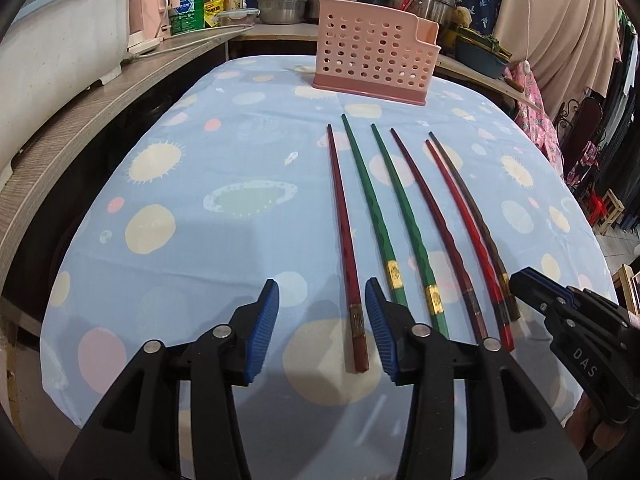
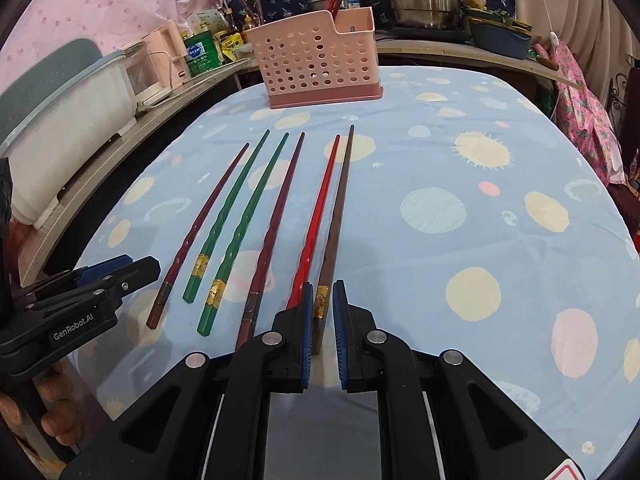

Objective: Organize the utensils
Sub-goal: 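Move both open tools back over the remaining chopsticks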

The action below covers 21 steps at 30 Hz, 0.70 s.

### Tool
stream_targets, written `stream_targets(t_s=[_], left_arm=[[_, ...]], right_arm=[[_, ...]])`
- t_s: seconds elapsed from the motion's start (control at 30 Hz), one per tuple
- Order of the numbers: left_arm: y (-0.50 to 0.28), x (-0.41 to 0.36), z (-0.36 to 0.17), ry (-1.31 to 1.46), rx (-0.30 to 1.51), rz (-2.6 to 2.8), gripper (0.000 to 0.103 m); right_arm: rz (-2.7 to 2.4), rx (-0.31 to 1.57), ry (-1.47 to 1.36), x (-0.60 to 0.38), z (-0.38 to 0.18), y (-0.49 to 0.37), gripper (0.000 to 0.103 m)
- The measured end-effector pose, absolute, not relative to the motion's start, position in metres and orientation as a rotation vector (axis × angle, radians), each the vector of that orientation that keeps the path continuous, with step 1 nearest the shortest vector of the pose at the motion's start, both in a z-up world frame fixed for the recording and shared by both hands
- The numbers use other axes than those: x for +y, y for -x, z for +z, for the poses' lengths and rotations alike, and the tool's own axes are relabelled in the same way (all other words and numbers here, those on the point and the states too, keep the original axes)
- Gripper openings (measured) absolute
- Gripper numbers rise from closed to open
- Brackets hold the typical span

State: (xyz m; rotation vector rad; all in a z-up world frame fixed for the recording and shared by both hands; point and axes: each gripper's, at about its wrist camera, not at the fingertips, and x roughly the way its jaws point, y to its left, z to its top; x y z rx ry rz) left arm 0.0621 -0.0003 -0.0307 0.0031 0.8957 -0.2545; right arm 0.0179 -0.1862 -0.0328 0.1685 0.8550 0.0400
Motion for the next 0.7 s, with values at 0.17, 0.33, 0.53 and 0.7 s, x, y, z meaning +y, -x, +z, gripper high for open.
stream_targets(t_s=[0.17,0.33,0.53,0.7], left_arm=[[-0.057,-0.001,-0.035,-0.009,0.902,-0.259,0.047],[-0.055,-0.004,-0.039,-0.024,0.903,-0.259,0.049],[-0.054,-0.006,-0.044,-0.036,0.908,-0.255,0.049],[-0.053,-0.007,-0.045,-0.054,0.897,-0.248,0.049]], right_arm=[[0.035,0.86,-0.171,-0.186,-0.035,-0.018,0.012],[0.027,0.863,-0.17,-0.186,-0.039,-0.018,0.018],[0.022,0.86,-0.148,-0.186,-0.042,-0.019,0.018],[0.005,0.85,-0.124,-0.184,-0.042,-0.017,0.015]])
